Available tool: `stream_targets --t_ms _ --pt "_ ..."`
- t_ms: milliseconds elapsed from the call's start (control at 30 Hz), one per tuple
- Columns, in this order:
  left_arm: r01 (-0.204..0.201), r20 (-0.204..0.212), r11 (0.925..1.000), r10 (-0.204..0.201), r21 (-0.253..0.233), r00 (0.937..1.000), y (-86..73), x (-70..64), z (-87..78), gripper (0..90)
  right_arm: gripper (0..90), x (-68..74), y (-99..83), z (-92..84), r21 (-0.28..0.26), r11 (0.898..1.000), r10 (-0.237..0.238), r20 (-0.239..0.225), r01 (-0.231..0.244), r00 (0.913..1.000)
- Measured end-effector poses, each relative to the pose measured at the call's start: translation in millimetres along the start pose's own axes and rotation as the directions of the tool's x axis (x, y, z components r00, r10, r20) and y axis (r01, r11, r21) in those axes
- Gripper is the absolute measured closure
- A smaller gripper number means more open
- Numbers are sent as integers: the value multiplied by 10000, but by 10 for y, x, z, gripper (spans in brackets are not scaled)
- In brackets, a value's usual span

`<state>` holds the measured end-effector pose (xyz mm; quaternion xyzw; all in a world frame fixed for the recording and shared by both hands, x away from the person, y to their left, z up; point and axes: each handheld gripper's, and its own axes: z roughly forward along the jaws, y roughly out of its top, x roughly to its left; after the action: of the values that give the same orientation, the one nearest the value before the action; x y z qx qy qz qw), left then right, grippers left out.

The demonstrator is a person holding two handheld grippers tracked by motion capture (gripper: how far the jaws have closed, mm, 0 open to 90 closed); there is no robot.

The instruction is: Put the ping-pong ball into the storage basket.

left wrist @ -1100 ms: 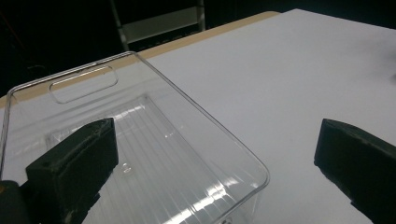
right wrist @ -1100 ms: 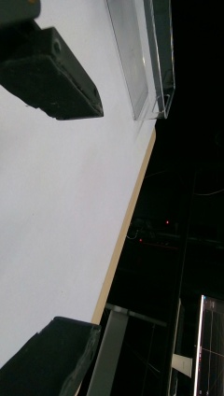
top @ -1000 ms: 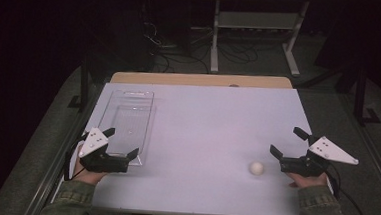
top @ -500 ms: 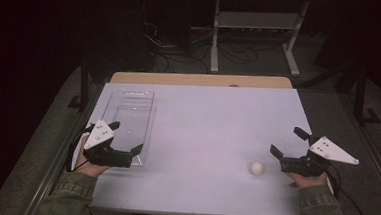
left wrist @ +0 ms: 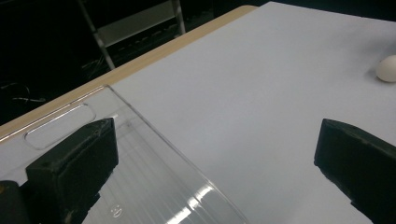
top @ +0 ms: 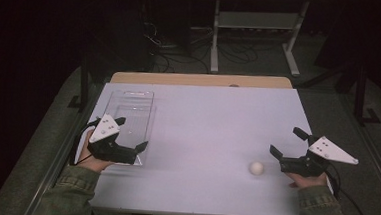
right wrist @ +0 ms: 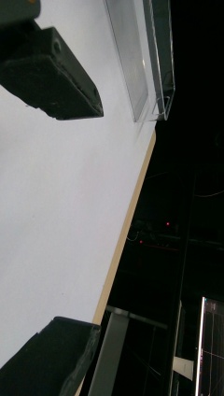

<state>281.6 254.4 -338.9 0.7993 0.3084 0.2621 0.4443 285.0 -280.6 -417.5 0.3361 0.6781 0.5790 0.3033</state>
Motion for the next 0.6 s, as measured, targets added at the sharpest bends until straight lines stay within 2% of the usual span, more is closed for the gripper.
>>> stream_targets --t_ms 600 --pt "-518 471 9970 491 583 9977 197 -5 132 0 0 -17 1 -8 -42 9999 130 18 -130 9999"
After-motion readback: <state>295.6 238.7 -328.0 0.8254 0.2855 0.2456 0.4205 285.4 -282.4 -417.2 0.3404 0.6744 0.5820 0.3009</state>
